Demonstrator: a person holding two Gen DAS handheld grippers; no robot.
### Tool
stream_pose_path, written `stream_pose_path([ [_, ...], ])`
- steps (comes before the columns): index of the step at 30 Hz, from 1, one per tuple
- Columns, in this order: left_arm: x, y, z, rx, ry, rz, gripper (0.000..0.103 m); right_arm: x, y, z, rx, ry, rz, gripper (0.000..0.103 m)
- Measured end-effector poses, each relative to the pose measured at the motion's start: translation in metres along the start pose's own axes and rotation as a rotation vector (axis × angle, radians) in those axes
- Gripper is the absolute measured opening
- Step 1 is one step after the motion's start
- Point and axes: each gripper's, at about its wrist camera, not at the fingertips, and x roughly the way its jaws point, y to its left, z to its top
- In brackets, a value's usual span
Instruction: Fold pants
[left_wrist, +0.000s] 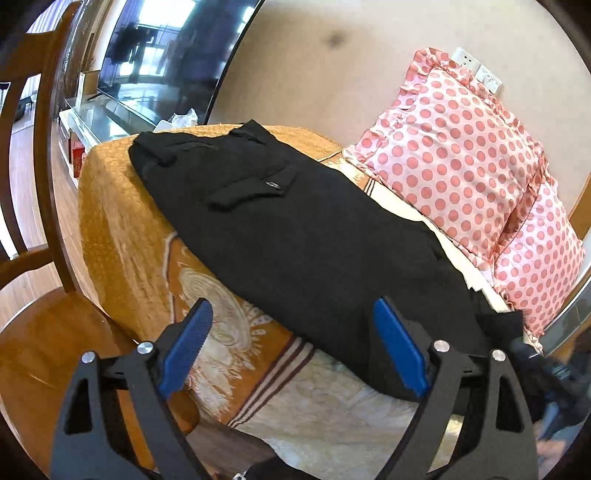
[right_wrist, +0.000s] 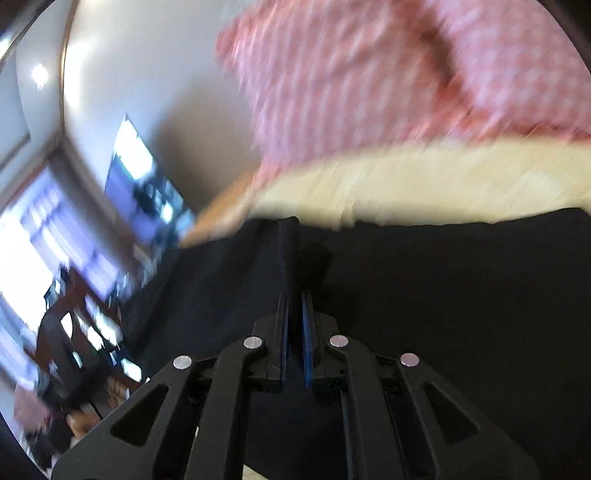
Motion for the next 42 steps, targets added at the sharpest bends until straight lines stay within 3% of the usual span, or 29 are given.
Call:
stream_pose_path([
  [4, -0.002, 0.01, 0.002, -0.018, -0.005, -0.004, 0.088, -0.004, 0.01, 0.012, 0.034, -0.069, 0.076, 0.007],
  [8, 0.001, 0.013, 0.003, -0.033, 0.0, -0.017, 0.088, -0.008, 0.042, 0.018, -0.06, -0.106, 0.124, 0.006],
  [13, -0.001, 0.016, 0.0, -0.042, 0.002, -0.038, 0.088, -0.002, 0.061, -0.001, -0.312, -0.096, -0.138, 0.009],
  [14, -0.001, 0.016, 0.0, -0.035, -0.001, -0.032, 0.088, -0.002, 0.059, -0.003, -0.331, -0.083, -0.152, 0.018],
  [15, -0.001, 0.016, 0.0, -0.028, -0.004, -0.029, 0.088, -0.005, 0.057, -0.008, -0.34, -0.078, -0.146, 0.042],
  [17, -0.001, 0.015, -0.001, -0.022, -0.009, -0.031, 0.088, -0.008, 0.059, -0.014, -0.374, -0.083, -0.143, 0.068],
  [19, -0.001, 0.01, -0.002, -0.009, -0.008, -0.039, 0.088, -0.001, 0.062, -0.015, -0.403, -0.071, -0.166, 0.067],
  [21, -0.001, 0.005, -0.004, 0.012, -0.003, -0.052, 0.088, 0.011, 0.065, -0.014, -0.424, -0.039, -0.172, 0.055],
  [23, -0.003, 0.001, -0.005, 0.033, -0.008, -0.055, 0.088, 0.026, 0.069, -0.016, -0.453, 0.006, -0.197, 0.05],
  [26, -0.006, 0.001, -0.007, 0.046, -0.017, -0.052, 0.089, 0.035, 0.078, -0.022, -0.502, 0.044, -0.235, 0.047],
  [29, -0.004, 0.007, -0.007, 0.032, -0.012, -0.052, 0.089, 0.044, 0.079, -0.025, -0.519, 0.084, -0.312, 0.047],
  [31, -0.003, 0.012, -0.006, 0.01, -0.004, -0.057, 0.089, 0.046, 0.074, -0.018, -0.494, 0.083, -0.368, 0.039],
  [32, -0.003, 0.014, -0.006, 0.004, -0.002, -0.061, 0.089, 0.045, 0.069, -0.013, -0.458, 0.085, -0.357, 0.028],
  [36, -0.008, 0.018, -0.006, 0.008, -0.012, -0.064, 0.089, 0.035, 0.067, -0.004, -0.436, 0.039, -0.344, 0.01],
  [40, -0.014, 0.023, -0.004, 0.001, -0.029, -0.071, 0.089, 0.003, 0.057, 0.024, -0.303, -0.081, -0.212, 0.009],
  [42, -0.015, 0.026, -0.003, -0.007, -0.029, -0.073, 0.089, -0.009, 0.053, 0.033, -0.216, -0.109, -0.074, 0.009],
])
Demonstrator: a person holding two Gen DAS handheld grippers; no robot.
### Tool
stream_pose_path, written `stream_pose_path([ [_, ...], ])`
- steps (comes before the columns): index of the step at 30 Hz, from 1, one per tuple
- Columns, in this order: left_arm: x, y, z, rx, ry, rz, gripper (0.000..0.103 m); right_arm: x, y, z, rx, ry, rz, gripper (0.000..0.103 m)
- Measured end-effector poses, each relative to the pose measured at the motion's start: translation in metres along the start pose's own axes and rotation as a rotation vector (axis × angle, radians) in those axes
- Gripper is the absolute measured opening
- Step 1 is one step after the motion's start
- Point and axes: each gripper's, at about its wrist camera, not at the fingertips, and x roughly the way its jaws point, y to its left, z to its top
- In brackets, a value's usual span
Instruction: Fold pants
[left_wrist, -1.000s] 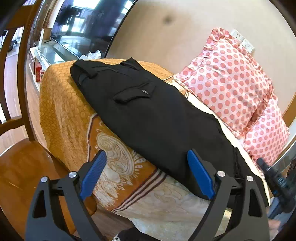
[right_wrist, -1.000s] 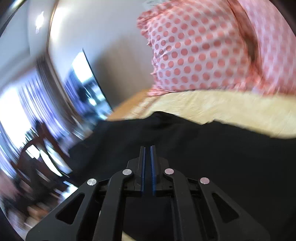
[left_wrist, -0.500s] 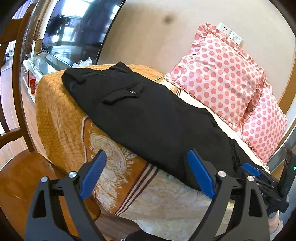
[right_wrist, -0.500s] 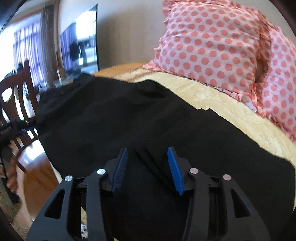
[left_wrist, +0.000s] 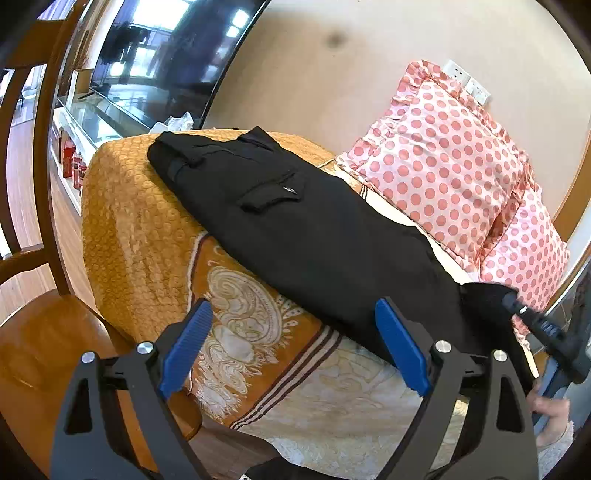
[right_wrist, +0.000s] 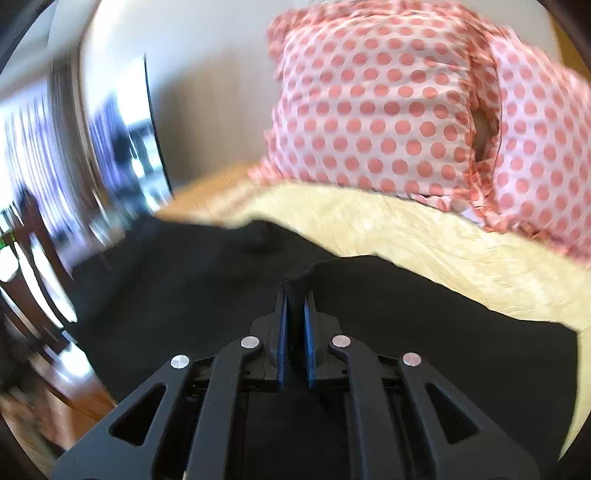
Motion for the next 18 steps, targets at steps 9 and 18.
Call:
stream_pose_path([
  [9, 0.006, 0.009, 0.005, -0.058, 0.027, -0.042, 0.089, 0.042, 0.04, -0.047, -0.009, 0.158, 0.184, 0.009],
  [18, 0.016, 0.016, 0.018, -0.153, 0.072, -0.136, 0.089, 0.049, 0.045, -0.057, -0.006, 0.177, 0.197, 0.012],
])
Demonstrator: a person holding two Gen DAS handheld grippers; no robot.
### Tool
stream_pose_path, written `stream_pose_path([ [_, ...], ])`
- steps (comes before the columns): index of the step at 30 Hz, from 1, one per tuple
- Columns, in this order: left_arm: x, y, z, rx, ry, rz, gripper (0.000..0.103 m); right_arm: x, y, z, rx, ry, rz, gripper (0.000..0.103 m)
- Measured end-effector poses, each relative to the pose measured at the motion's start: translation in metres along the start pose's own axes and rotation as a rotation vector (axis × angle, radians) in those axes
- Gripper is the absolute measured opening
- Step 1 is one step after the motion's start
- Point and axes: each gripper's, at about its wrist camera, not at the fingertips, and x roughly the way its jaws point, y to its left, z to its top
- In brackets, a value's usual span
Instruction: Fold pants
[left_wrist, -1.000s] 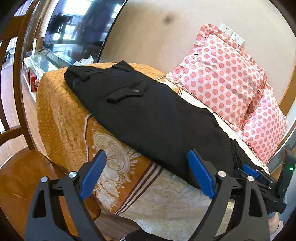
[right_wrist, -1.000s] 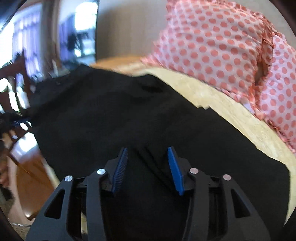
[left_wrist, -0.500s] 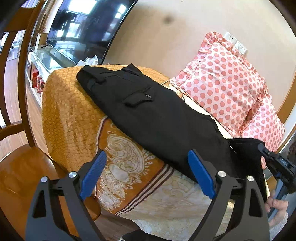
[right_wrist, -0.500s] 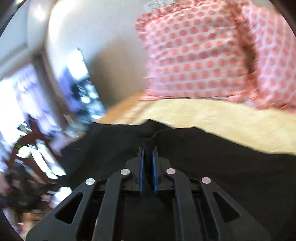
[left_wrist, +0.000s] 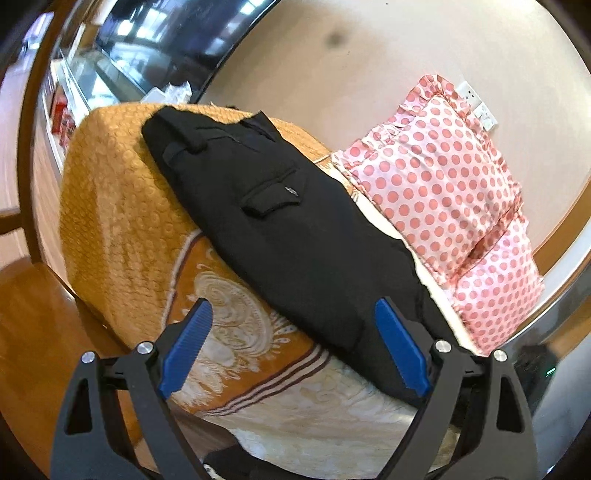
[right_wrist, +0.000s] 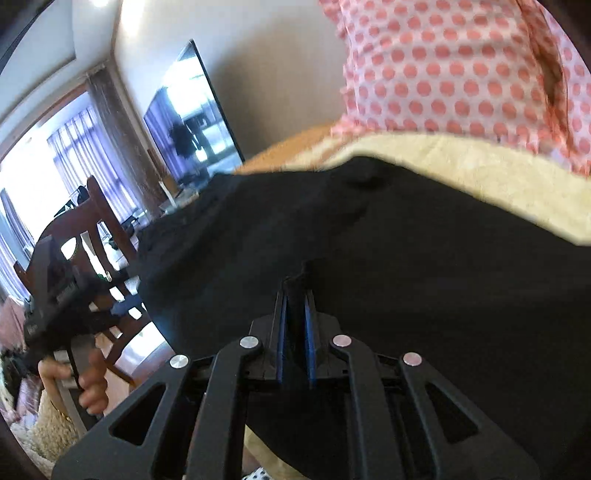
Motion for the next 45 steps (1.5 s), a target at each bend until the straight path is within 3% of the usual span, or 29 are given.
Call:
stream_pose_path([
  [1, 0.001, -0.001, 0.001, -0.006, 0.005, -0.008, 0.089, 0.0, 0.001, -0.001, 0.007, -0.001, 0.006, 0.013],
  [7, 0.009, -0.01, 0.008, -0.009, 0.035, -0.027, 0.089, 0.001, 0.008, -0.002, -0.003, -0.001, 0.062, 0.044],
  [12, -0.005, -0.002, 0.033, -0.06, -0.049, 0.014, 0.089, -0.001, 0.011, -0.006, -0.026, -0.008, 0.08, 0.059],
  [16, -0.005, 0.017, 0.06, -0.126, -0.067, 0.064, 0.089, -0.001, 0.009, -0.006, -0.028, -0.011, 0.087, 0.062],
  [19, 0.0, 0.031, 0.072, -0.195, -0.047, 0.043, 0.089, 0.0, 0.009, -0.007, -0.035, -0.011, 0.09, 0.064],
  [28, 0.012, 0.038, 0.09, -0.267, -0.002, 0.025, 0.09, 0.001, 0.01, -0.009, -0.057, -0.021, 0.099, 0.07],
  [31, 0.018, 0.045, 0.092, -0.349, 0.043, -0.051, 0.09, 0.001, 0.012, -0.01, -0.066, -0.027, 0.097, 0.072],
  [33, 0.025, 0.052, 0.088, -0.437, 0.101, -0.177, 0.088, 0.0, 0.012, -0.01, -0.068, -0.029, 0.1, 0.072],
  [35, 0.03, 0.052, 0.086, -0.453, 0.123, -0.207, 0.081, 0.0, 0.011, -0.011, -0.069, -0.031, 0.103, 0.072],
  [42, 0.025, 0.045, 0.103, -0.351, -0.003, 0.05, 0.068, -0.008, 0.007, -0.014, -0.053, -0.039, 0.13, 0.072],
  [43, 0.028, 0.046, 0.104, -0.35, 0.0, 0.063, 0.061, -0.01, 0.006, -0.016, -0.053, -0.043, 0.136, 0.072],
  [45, 0.032, 0.042, 0.105, -0.312, -0.002, 0.148, 0.037, -0.016, 0.004, -0.02, -0.055, -0.049, 0.145, 0.073],
])
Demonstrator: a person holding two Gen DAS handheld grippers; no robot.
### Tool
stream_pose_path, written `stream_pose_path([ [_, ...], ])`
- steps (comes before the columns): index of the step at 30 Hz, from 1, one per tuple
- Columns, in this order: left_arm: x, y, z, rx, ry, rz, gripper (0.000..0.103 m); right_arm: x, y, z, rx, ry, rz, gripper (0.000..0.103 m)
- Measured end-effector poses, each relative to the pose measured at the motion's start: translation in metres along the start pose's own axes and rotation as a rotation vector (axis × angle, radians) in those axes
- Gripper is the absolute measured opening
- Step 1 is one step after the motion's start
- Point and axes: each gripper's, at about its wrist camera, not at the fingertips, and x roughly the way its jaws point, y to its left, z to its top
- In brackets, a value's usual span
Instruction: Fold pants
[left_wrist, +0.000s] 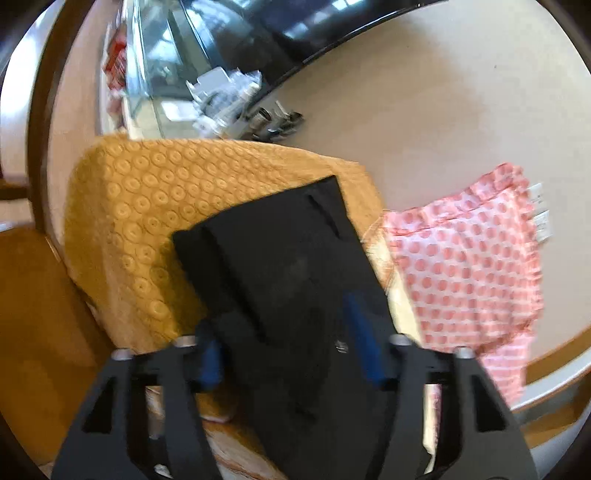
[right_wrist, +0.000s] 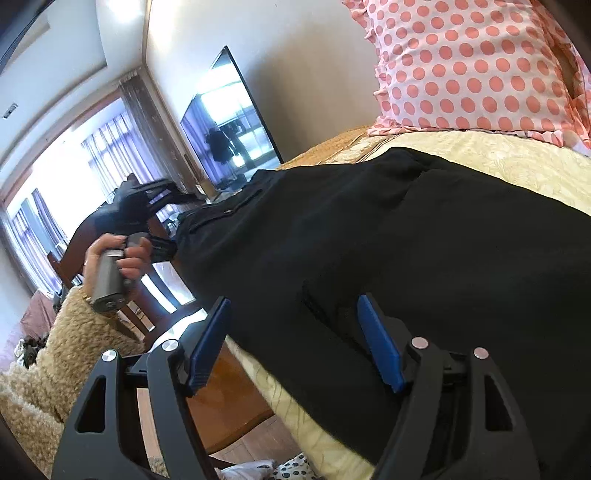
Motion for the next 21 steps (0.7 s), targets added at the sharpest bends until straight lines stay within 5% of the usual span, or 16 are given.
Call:
stream_pose_path([
  [1, 0.001, -0.002, -0.001, 0.024, -0.009, 0.032, 0.022, -0.004, 0.0, -0.002, 0.0, -0.007, 0.007, 0.073],
  [2, 0.001, -0.006, -0.002, 0.049, -0.024, 0.043, 0.018, -0.01, -0.001, -0.005, -0.002, -0.017, 0.018, 0.073],
  [10, -0.029, -0.094, -0.035, 0.388, -0.2, 0.1, 0.01, -0.065, -0.014, -0.029, 0.016, -0.107, 0.045, 0.079],
  [14, -0.041, -0.177, -0.082, 0.626, -0.212, 0.023, 0.01, -0.108, -0.035, -0.046, 0.073, -0.183, 0.01, 0.083],
  [18, -0.05, -0.267, -0.172, 0.926, -0.172, -0.152, 0.01, -0.162, -0.063, -0.064, 0.157, -0.29, -0.092, 0.087],
  [21, -0.049, -0.309, -0.254, 1.096, -0.064, -0.314, 0.01, -0.198, -0.082, -0.078, 0.228, -0.361, -0.188, 0.089],
])
